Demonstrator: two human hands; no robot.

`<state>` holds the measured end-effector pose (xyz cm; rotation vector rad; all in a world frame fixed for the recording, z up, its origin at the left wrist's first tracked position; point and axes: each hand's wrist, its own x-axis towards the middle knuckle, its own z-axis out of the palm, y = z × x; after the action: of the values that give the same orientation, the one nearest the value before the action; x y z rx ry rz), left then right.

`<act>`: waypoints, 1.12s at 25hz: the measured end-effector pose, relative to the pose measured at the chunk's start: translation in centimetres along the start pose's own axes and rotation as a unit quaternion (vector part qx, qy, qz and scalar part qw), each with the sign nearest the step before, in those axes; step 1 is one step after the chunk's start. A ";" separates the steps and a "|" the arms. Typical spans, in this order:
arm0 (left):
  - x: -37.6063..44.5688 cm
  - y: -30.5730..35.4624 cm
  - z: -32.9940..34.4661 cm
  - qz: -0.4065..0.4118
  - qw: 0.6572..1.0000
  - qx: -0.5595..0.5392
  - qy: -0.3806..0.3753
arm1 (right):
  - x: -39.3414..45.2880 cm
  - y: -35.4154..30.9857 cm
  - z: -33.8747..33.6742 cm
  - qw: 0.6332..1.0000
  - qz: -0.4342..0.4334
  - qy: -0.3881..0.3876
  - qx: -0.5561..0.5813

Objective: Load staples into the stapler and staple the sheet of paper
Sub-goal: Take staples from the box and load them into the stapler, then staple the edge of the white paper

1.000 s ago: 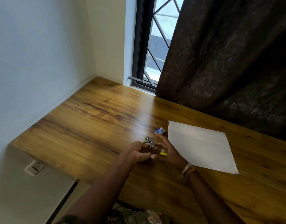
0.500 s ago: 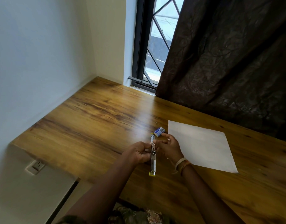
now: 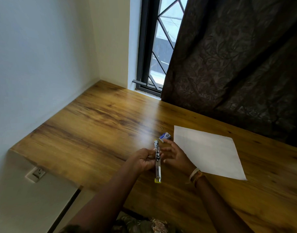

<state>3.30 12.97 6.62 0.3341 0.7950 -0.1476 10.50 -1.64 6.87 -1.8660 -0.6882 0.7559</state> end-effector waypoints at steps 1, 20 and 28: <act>0.1 0.0 0.1 0.003 1.000 -0.006 0.005 | -0.3 0.1 -0.1 0.999 -0.019 -0.031 -0.031; 1.0 -6.0 4.4 -0.005 0.956 0.289 0.054 | -4.6 3.8 -3.2 0.863 0.148 0.340 0.344; 1.6 -11.3 6.9 0.142 0.904 0.396 0.073 | -9.6 7.5 -12.8 0.848 0.245 0.470 0.010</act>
<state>6.20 0.00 7.24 1.2408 0.7975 -0.1680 14.84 -18.77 6.18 -2.1039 0.4386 0.0611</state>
